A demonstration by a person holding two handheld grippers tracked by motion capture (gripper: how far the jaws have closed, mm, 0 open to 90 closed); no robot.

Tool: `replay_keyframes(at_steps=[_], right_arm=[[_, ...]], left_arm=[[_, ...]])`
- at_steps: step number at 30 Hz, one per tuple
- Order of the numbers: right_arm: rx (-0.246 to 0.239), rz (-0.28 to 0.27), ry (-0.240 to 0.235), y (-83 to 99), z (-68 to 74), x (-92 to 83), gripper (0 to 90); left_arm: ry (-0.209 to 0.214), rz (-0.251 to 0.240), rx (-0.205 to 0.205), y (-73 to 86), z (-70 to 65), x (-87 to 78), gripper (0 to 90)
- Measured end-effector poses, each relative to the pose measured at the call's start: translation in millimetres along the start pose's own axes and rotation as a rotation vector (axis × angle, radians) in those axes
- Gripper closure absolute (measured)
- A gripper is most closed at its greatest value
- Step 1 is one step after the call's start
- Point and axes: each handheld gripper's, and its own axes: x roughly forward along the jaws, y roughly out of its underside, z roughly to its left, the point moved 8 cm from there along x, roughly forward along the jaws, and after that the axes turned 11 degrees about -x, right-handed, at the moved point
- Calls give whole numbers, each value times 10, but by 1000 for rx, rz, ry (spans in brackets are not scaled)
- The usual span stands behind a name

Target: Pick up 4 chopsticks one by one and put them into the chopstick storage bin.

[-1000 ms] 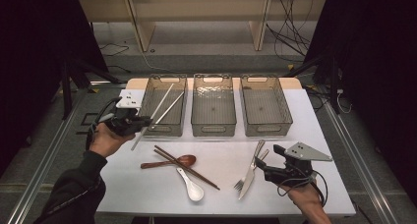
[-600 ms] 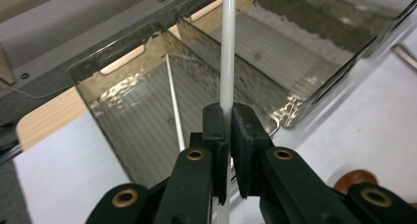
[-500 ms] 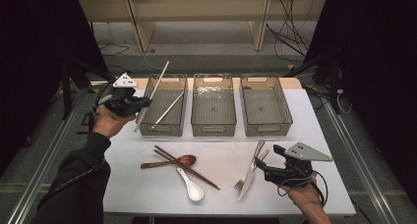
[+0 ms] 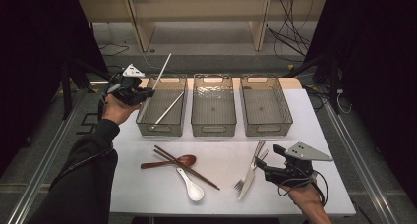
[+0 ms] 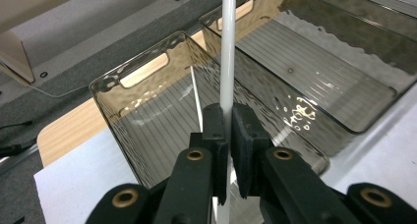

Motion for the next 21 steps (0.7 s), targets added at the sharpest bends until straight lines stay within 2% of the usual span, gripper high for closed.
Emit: replay_keyframes(at_steps=[4,9,17,21], right_arm=[[0,0,-1,-2,4,-1,242],[0,-1,-1,-1,2,-1,242],[0,0,-2,-1,6,0,242],[0,0,-2,-1,6,0,242]], left_arm=[[-15,6,-15,13,54,83,845],[-29,-12,-39,1,94,137,845],[-34,14,-58,81,151,229,845],[-33,18,-80,131,173,279,844]])
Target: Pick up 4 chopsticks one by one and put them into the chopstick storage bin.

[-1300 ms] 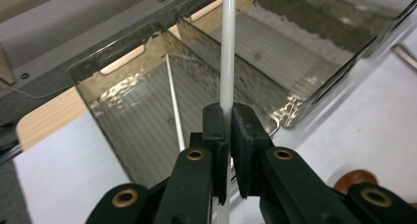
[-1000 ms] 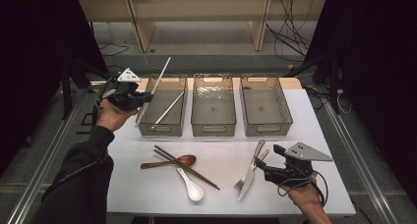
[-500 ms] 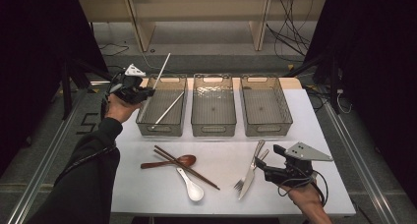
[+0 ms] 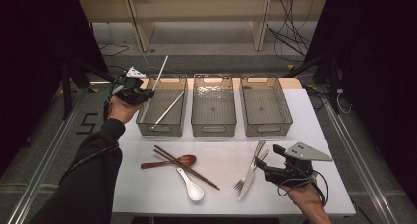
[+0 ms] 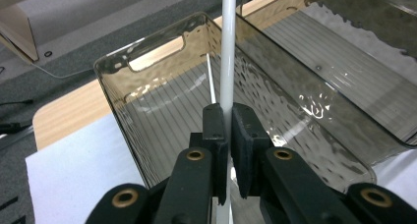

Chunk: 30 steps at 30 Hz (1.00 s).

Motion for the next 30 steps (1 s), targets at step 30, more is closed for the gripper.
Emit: replay_keyframes(at_steps=[30], right_arm=[[-2,-1,-1,0,1,-2,242]], left_arm=[[-24,68,-40,200,101,213,839]])
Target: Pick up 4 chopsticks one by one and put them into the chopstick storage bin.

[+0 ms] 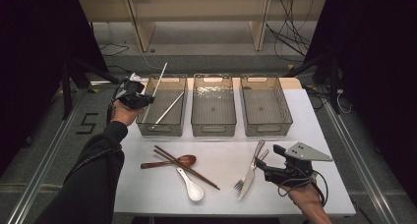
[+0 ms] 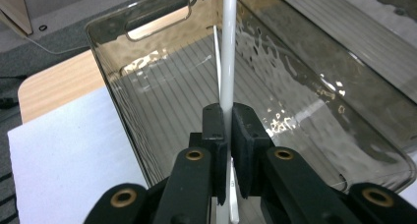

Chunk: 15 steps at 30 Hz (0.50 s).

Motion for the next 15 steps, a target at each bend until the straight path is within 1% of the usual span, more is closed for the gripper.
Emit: replay_keyframes(at_steps=[3,8,10,11,12,15], right_arm=[[-3,-1,0,-1,0,2,243],[-3,-2,-1,-2,1,2,243],[1,0,-1,0,0,0,243],[1,1,-1,1,0,1,243],[0,0,-1,1,0,0,243],[-2,0,-1,-1,3,4,243]], left_arm=[[-9,4,-11,14,20,21,835],[-19,24,-29,58,65,57,826],[-28,25,-41,72,84,56,806],[-26,22,-53,75,90,54,791],[-23,23,-57,79,91,50,777],[-18,25,-45,82,69,25,758]])
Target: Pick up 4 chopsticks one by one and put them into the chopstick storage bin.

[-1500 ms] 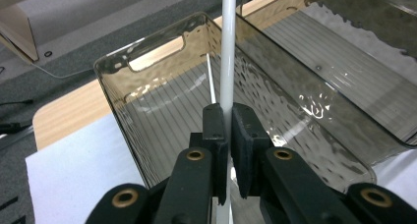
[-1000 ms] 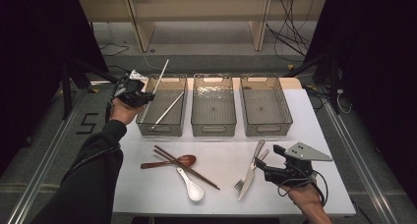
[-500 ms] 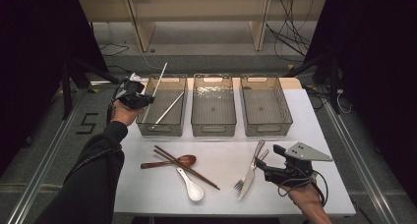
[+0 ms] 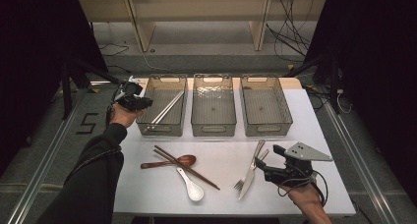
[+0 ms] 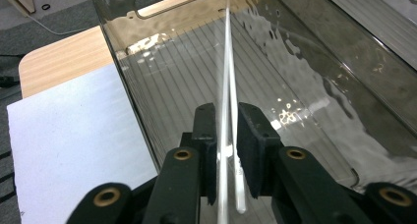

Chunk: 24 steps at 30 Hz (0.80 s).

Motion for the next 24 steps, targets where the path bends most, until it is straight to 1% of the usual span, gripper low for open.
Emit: replay_keyframes(at_steps=[2,3,5,8,9,10,14,17,20,24], right_arm=[[0,0,0,-1,1,1,243],[-1,-1,0,-1,0,1,243],[0,0,0,-1,-1,0,243],[0,0,1,0,-2,-1,243],[0,0,1,0,-2,-2,243],[0,0,2,0,-2,-2,243],[-2,0,2,-1,2,2,243],[-4,0,0,-1,5,0,243],[-4,2,2,2,2,1,243],[-2,3,1,-2,8,1,243]], left_arm=[[11,0,7,-7,-35,-33,724],[20,-2,5,-13,-59,-55,708],[40,0,-2,-20,-113,-108,651],[69,-4,1,-17,-203,-215,565],[81,-8,-3,-9,-240,-250,539],[99,-1,3,7,-278,-287,506],[128,-6,37,69,-416,-417,445],[148,-4,81,129,-511,-505,418],[168,-2,111,200,-596,-575,392],[169,25,164,271,-682,-627,360]])
